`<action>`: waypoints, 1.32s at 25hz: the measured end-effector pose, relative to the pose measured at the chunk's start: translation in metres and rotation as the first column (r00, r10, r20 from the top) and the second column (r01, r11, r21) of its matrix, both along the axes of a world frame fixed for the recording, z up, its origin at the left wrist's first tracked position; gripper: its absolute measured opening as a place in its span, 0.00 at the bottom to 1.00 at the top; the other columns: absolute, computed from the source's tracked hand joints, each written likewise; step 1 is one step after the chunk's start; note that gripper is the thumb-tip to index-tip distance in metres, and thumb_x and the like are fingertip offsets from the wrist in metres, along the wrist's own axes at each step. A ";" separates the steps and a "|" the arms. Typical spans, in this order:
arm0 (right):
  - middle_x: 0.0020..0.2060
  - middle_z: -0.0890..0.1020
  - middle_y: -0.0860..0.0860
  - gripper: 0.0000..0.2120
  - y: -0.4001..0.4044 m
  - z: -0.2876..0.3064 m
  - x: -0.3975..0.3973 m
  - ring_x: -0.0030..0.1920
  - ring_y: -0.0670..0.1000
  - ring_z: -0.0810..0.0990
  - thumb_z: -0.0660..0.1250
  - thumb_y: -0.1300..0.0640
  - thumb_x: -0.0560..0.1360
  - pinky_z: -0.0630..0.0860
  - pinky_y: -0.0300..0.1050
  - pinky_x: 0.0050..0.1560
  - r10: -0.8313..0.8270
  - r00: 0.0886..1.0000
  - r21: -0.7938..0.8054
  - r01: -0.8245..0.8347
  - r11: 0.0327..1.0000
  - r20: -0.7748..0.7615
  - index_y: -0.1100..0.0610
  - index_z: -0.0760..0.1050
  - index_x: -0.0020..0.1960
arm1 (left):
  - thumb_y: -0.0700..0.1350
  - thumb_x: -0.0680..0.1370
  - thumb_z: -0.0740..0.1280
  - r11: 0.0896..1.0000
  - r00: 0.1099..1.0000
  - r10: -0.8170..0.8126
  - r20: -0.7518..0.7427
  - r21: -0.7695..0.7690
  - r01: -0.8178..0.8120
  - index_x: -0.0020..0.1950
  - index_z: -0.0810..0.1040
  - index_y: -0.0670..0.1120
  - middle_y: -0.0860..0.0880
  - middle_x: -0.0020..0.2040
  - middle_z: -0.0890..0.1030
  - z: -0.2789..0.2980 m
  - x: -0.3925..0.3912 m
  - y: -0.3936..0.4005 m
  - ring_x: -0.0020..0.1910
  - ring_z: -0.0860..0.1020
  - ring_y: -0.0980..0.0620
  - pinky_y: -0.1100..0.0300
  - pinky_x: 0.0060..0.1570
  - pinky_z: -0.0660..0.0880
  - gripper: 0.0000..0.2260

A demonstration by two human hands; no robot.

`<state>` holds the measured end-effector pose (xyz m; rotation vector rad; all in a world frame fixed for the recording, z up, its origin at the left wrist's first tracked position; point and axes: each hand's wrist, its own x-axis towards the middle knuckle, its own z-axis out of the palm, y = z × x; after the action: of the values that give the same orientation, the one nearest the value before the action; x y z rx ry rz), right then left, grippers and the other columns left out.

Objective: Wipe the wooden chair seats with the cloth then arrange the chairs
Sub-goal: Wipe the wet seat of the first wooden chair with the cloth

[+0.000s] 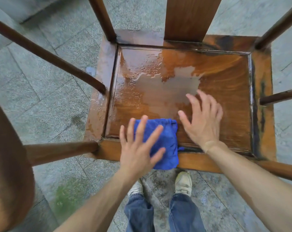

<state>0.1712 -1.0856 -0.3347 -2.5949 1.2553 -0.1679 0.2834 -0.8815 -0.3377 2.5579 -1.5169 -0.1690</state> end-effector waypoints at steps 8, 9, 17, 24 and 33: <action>0.79 0.59 0.53 0.31 -0.066 -0.026 0.012 0.78 0.62 0.55 0.53 0.36 0.76 0.48 0.75 0.73 0.004 0.991 0.023 -0.001 1.000 -0.135 0.46 0.61 0.76 | 0.69 0.73 0.60 0.988 0.994 -0.099 0.051 0.126 0.091 0.77 0.61 0.64 0.44 0.82 0.54 -0.024 0.036 -0.066 0.78 0.50 0.28 0.28 0.73 0.49 0.33; 0.79 0.60 0.53 0.31 -0.065 -0.025 0.011 0.78 0.62 0.56 0.53 0.36 0.76 0.47 0.75 0.73 -0.004 0.991 0.014 0.005 1.000 -0.131 0.47 0.62 0.76 | 0.69 0.73 0.60 0.991 0.996 -0.072 0.061 0.121 0.064 0.77 0.61 0.64 0.44 0.82 0.54 -0.025 0.052 -0.083 0.78 0.50 0.28 0.29 0.73 0.48 0.33; 0.78 0.60 0.54 0.30 -0.068 -0.027 0.012 0.78 0.62 0.55 0.53 0.37 0.77 0.46 0.74 0.74 0.001 0.989 0.009 0.000 1.000 -0.148 0.46 0.61 0.76 | 0.64 0.80 0.47 0.972 0.985 0.028 0.171 0.224 -0.067 0.81 0.52 0.57 0.44 0.83 0.47 -0.020 0.221 -0.235 0.81 0.45 0.37 0.36 0.75 0.38 0.30; 0.78 0.60 0.54 0.30 -0.070 -0.030 0.012 0.78 0.62 0.55 0.53 0.37 0.77 0.47 0.74 0.74 -0.005 0.990 -0.015 0.003 1.000 -0.143 0.46 0.62 0.76 | 0.53 0.80 0.46 0.976 0.995 0.047 0.084 0.210 -0.064 0.81 0.56 0.52 0.45 0.82 0.54 -0.018 0.253 -0.250 0.80 0.54 0.40 0.43 0.75 0.53 0.28; 0.79 0.60 0.53 0.31 -0.068 -0.024 0.012 0.78 0.61 0.55 0.50 0.35 0.76 0.47 0.74 0.74 -0.004 0.988 0.009 0.005 1.000 -0.152 0.45 0.61 0.76 | 0.53 0.76 0.56 0.946 0.987 0.132 0.092 0.285 -0.154 0.80 0.61 0.49 0.42 0.81 0.56 -0.009 0.050 0.018 0.79 0.58 0.38 0.33 0.72 0.58 0.31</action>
<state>0.1830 -1.1531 -0.3583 -2.6393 1.3079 0.0360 0.3329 -0.8639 -0.3470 2.9227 -1.4142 -0.3068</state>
